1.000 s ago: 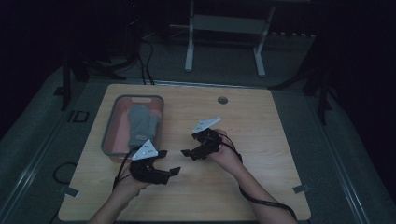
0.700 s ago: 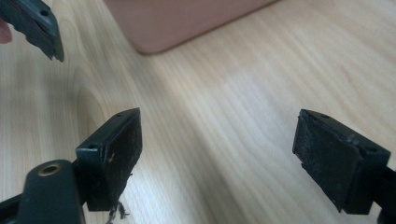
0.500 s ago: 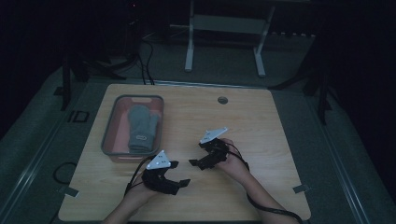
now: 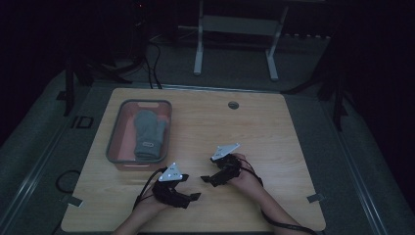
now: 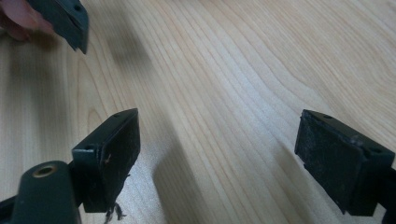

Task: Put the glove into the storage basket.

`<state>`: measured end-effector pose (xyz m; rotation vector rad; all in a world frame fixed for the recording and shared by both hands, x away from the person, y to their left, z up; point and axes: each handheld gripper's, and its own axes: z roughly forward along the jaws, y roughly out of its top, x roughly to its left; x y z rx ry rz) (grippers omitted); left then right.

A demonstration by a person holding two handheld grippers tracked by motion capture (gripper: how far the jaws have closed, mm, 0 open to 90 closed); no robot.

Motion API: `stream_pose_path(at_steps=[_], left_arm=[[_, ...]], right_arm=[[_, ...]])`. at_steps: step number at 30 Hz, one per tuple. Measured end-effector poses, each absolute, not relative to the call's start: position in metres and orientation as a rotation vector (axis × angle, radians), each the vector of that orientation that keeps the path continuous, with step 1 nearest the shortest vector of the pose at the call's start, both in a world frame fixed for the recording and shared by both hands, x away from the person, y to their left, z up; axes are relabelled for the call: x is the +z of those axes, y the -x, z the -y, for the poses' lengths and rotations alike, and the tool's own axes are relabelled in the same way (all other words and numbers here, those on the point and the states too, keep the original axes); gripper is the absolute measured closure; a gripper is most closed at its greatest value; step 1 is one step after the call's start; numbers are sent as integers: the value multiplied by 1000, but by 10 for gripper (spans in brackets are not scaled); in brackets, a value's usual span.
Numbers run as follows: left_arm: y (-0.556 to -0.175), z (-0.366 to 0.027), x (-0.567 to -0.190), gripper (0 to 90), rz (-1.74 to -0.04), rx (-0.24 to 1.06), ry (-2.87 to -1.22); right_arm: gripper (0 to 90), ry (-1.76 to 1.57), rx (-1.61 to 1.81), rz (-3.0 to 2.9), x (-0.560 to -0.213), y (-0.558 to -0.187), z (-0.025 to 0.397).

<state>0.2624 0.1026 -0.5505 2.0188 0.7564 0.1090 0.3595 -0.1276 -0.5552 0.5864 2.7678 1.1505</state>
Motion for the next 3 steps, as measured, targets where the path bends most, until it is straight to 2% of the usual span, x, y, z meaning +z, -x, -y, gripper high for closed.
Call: stream_pose_path(at_steps=[3], left_arm=[[-263,-103,-551,177,-753,108,-2022]], right_arm=[[143,-585,1163,-2759,-555,-360,128]])
